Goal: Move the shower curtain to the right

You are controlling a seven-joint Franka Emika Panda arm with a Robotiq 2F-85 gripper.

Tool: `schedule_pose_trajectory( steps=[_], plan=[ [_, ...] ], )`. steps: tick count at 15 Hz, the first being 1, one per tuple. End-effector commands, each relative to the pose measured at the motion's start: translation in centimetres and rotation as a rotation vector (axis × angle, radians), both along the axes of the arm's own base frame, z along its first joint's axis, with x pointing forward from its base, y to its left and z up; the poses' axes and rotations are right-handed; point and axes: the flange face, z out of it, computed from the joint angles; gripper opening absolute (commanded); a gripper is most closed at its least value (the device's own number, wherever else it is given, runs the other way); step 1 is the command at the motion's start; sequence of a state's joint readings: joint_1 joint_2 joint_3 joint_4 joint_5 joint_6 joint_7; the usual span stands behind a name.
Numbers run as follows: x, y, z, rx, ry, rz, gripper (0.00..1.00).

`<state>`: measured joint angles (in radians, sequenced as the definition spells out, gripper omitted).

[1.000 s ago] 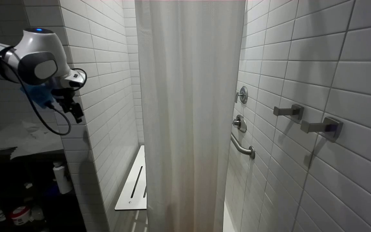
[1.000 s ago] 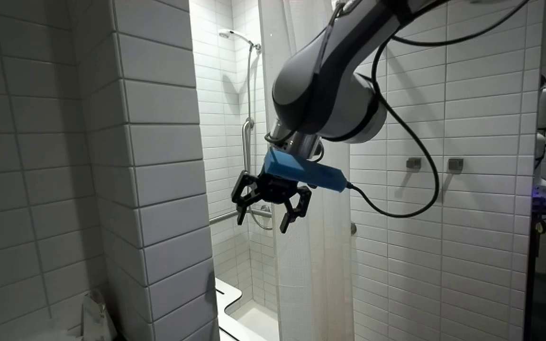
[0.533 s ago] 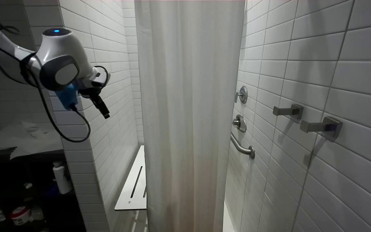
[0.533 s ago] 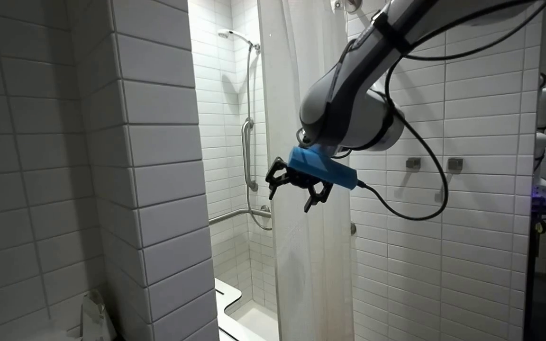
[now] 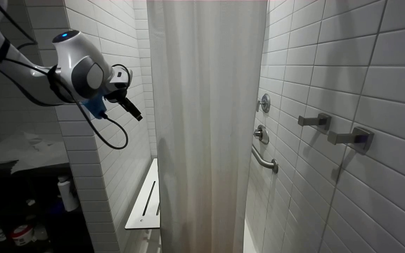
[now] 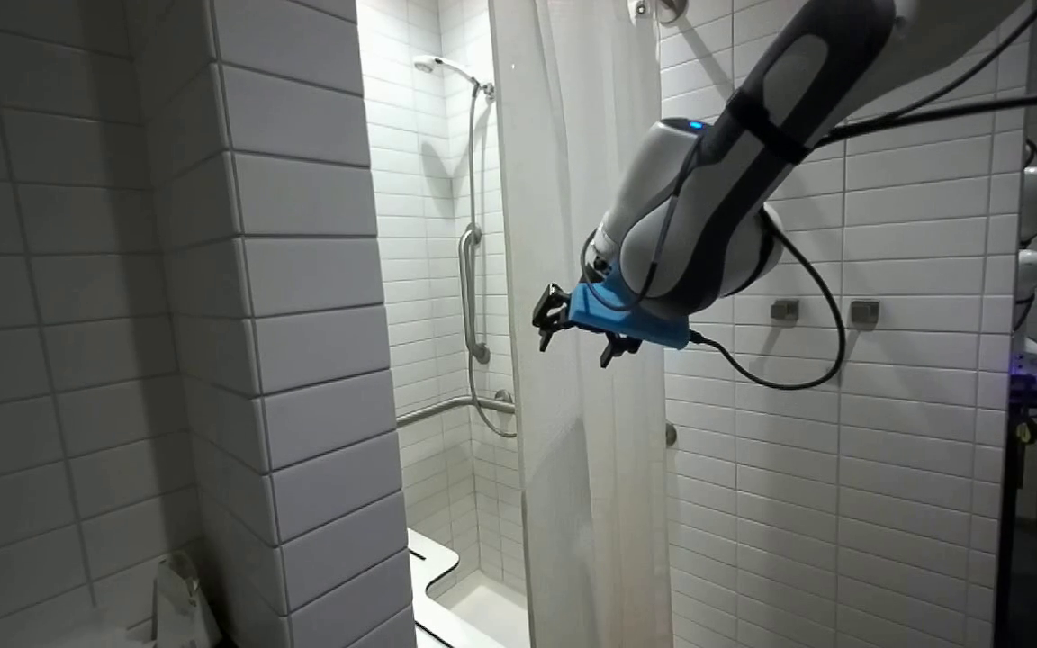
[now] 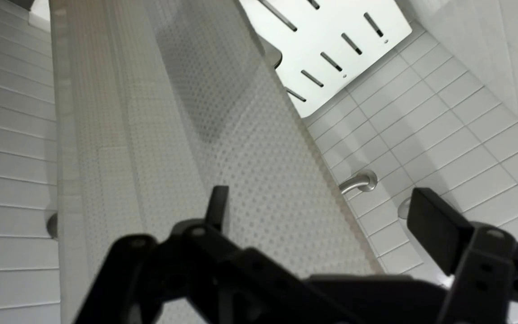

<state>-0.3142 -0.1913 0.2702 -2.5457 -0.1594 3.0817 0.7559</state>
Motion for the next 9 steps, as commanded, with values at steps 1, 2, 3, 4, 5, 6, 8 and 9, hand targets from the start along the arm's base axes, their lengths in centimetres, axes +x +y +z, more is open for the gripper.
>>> schedule_pose_trajectory(
  steps=[1, 2, 3, 4, 5, 6, 8, 9],
  plan=[
    [0.43, -0.76, 1.45, -0.056, -0.022, -0.029, 0.87],
    [0.55, -0.86, 1.63, -0.069, -0.024, -0.029, 0.74],
    [0.65, -0.90, 1.66, -0.076, -0.027, -0.026, 0.68],
    [0.66, -0.90, 1.66, -0.081, -0.030, -0.024, 0.61],
    [0.62, -0.98, 1.59, -0.085, -0.033, -0.021, 0.51],
    [0.57, -0.97, 1.50, -0.086, -0.034, -0.019, 0.44],
    [0.46, -0.99, 1.21, -0.082, -0.031, -0.018, 0.77],
    [0.33, -0.85, 1.11, -0.084, -0.028, -0.014, 0.73]
  ],
)
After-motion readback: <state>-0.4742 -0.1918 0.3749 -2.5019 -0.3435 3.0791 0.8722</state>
